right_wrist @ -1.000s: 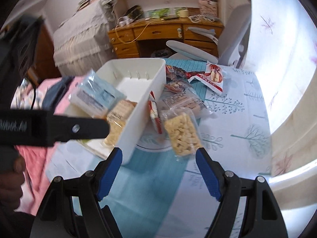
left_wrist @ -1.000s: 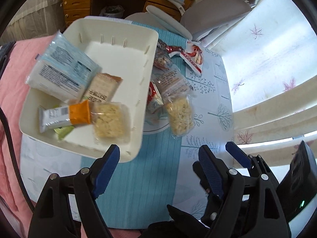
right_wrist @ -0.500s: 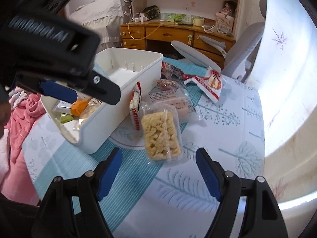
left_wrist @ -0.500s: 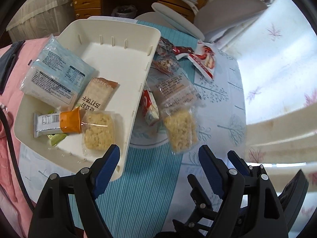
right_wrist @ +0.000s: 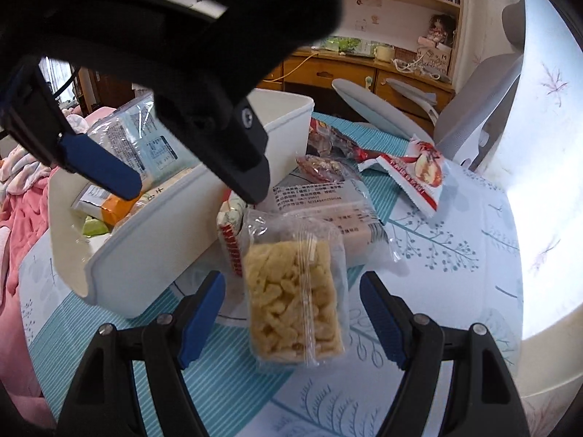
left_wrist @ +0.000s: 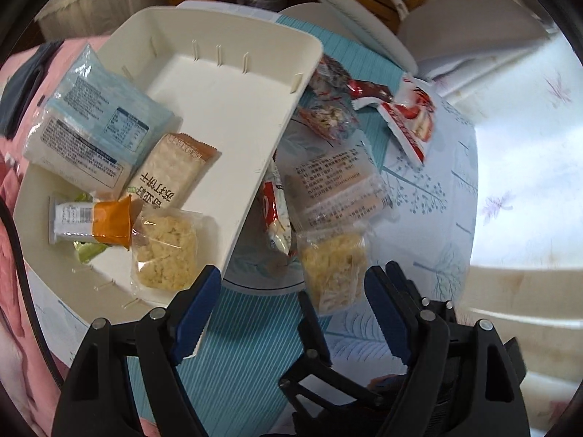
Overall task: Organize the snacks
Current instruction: 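Grasp the clear rice cracker bag with the right gripper while the left gripper approaches the red-white pack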
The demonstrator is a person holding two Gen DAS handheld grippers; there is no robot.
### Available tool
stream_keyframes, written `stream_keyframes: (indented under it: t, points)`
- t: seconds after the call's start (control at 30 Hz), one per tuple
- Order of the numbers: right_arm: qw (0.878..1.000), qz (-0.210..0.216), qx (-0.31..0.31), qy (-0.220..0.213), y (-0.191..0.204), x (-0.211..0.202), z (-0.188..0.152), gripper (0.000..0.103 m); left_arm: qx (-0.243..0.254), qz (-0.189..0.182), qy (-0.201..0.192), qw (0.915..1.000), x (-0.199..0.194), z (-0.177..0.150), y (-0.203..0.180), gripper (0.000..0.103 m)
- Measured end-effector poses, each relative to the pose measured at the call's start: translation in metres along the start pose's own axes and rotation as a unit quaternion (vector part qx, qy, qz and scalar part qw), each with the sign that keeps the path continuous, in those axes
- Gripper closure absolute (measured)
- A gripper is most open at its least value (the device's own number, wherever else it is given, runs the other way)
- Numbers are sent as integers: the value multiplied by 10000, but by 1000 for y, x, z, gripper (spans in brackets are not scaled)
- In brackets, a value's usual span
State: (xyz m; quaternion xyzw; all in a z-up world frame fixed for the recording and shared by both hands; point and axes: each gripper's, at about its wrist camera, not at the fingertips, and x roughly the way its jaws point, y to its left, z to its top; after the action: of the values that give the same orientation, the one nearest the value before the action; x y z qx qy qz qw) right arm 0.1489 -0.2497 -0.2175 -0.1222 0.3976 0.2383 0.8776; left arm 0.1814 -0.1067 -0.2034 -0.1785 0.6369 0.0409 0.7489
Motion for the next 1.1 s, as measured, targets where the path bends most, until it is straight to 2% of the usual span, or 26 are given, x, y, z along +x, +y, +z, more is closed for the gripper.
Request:
stream_keyframes:
  t: [0.13, 0.17, 0.23, 0.4, 0.5, 0.67, 1.1]
  points:
    - [9999, 51, -44, 156, -1, 10, -4, 27, -209, 40, 81, 9997, 7, 6, 1, 43]
    - [9996, 22, -61, 258, -1, 13, -6, 36, -233, 21, 122, 9997, 8, 7, 1, 51]
    - [9987, 41, -68, 505, -3, 20, -11, 45, -325, -25, 244, 9992, 12, 9, 1, 57]
    - [9981, 177, 100, 573, -13, 14, -16, 45, -576, 21, 483, 9972, 22, 13, 3, 70]
    - [9964, 261, 413, 700, -26, 9, -21, 46, -688, 15, 615, 9957, 28, 15, 3, 72]
    - [9922, 243, 863, 860, -45, -6, -36, 46, -626, 118, 611, 9961, 35, 18, -5, 73]
    - [9868, 132, 1247, 1027, -61, -39, -48, 46, -593, 574, 419, 9957, 56, 33, -16, 74]
